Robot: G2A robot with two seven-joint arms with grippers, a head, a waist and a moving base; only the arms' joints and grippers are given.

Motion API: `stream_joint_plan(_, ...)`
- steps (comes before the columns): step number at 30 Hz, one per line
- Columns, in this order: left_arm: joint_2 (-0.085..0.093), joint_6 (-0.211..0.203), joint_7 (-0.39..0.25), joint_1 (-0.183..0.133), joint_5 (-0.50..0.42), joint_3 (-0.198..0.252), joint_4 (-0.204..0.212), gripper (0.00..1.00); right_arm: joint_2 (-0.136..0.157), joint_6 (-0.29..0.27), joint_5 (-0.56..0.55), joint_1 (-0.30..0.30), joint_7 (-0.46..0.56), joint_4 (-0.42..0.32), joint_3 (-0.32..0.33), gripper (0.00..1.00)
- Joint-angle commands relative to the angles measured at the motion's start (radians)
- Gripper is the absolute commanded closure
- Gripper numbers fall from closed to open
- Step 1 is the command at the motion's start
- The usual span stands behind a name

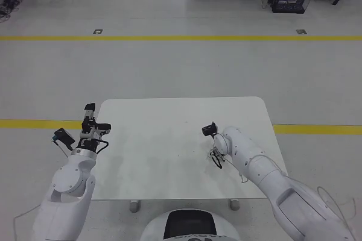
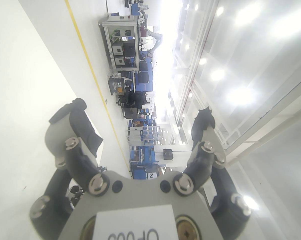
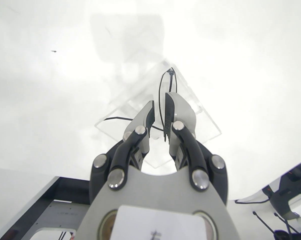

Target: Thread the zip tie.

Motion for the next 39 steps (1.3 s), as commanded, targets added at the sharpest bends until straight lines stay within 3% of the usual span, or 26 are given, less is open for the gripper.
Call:
stream_joint_plan(1,0.000,0.000,0.000,0.000,0.000,0.000,0.000,0.00,-0.001,0.016,-0.013,-0.003,0.009,-0.008,-0.002,0.89)
stream_joint_plan(24,0.000,0.000,0.000,0.000,0.000,0.000,0.000,0.00,-0.032,-0.002,0.003,0.015,-0.001,0.078,0.003,0.99)
stream_joint_plan(39,0.000,0.000,0.000,0.000,0.000,0.000,0.000,0.00,-0.027,0.000,-0.034,0.002,-0.013,0.041,0.026,0.96)
